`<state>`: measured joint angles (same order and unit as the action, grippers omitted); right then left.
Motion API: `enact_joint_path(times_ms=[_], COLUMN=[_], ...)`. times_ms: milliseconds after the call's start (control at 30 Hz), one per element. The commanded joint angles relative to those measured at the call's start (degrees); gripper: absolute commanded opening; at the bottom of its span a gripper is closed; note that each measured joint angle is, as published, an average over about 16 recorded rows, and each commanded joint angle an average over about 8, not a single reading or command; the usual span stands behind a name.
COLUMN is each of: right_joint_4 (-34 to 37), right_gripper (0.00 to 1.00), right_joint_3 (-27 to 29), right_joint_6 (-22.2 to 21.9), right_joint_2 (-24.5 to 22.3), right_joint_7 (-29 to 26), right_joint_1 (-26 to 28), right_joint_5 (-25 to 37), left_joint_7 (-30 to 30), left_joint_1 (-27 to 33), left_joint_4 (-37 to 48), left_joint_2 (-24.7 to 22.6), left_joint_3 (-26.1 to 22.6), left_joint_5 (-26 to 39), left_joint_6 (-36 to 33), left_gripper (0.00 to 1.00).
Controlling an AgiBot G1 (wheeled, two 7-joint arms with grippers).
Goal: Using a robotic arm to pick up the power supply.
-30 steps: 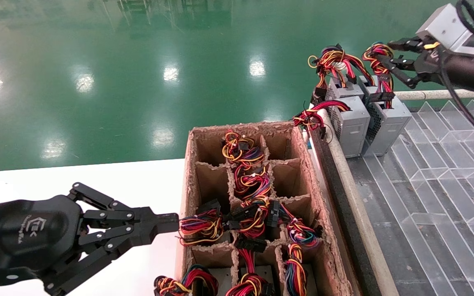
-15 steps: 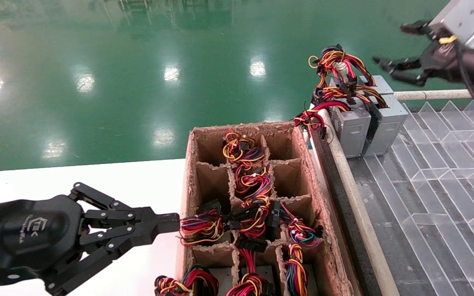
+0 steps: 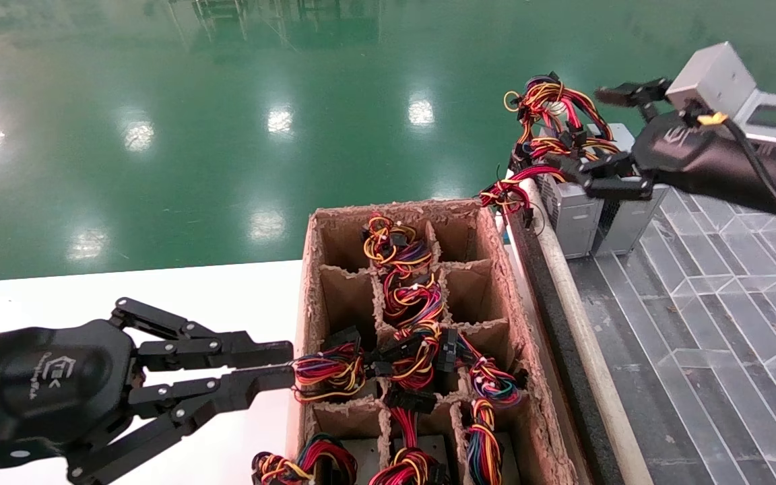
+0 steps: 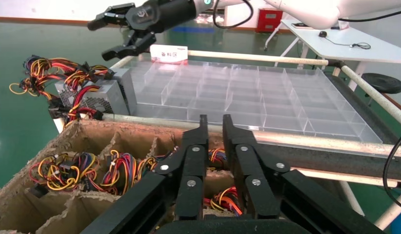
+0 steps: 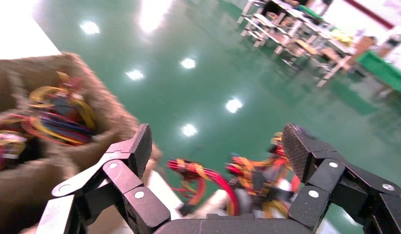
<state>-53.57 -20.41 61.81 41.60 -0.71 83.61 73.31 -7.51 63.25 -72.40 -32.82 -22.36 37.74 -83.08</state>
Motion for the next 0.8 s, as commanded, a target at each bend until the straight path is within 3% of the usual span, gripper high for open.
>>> enact_joint_path(times_ms=[33,800], right_joint_4=[-1.0,-12.1], right_gripper=[1.00,1.00], right_joint_3=[0.2,2.7], right_joint_6=[1.2,14.5], right_joint_2=[-0.3,-4.0], right_joint_7=[-0.5,-6.1], right_joint_1=[-1.1,-13.3], right_joint_5=[-1.5,-19.0], left_joint_7=[0.0,0.0], left_joint_1=[0.0,0.0], left_joint_4=[0.0,0.0], left_joint_2=[0.0,0.0], left_joint_3=[0.0,0.0], left_joint_5=[0.0,0.0], left_joint_6=[0.0,0.0], left_gripper=[1.00,1.00])
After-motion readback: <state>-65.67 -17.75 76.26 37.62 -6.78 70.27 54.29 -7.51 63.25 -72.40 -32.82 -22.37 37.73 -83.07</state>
